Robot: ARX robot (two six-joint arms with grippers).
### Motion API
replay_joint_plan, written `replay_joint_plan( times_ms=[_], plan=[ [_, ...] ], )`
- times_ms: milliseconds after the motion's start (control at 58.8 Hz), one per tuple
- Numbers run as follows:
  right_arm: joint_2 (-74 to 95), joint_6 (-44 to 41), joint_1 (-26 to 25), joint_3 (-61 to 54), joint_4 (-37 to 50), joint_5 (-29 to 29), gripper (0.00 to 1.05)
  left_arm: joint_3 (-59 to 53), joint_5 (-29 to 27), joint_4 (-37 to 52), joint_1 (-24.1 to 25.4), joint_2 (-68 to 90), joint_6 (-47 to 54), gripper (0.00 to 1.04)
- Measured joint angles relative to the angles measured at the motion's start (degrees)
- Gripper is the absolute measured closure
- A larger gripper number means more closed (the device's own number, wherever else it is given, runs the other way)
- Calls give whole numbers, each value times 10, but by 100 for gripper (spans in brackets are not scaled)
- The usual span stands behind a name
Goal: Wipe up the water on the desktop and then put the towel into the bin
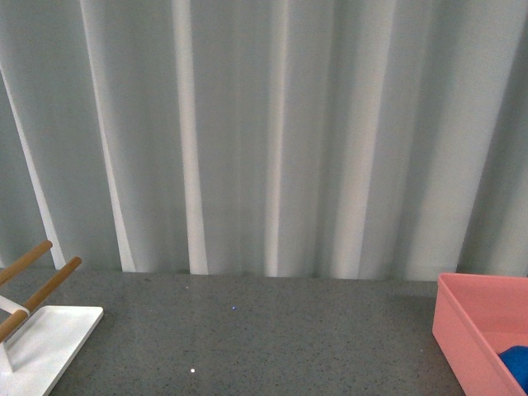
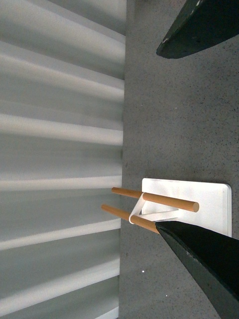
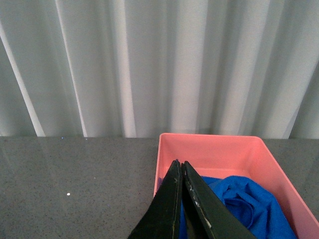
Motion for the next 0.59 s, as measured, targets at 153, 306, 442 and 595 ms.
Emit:
replay_joint_plan(
  times_ms=[153,306,442,595],
  plan=[
    [-50,0,0,0,-63,0,101,0,0,0,0,0,0,7],
    [-111,0,0,0,-114,0,101,0,0,0,0,0,0,7],
    [-112,0,0,0,-115,0,101,0,0,0,0,0,0,7],
    [-112,0,0,0,-115,0,69,0,0,0,0,0,0,7]
  ],
)
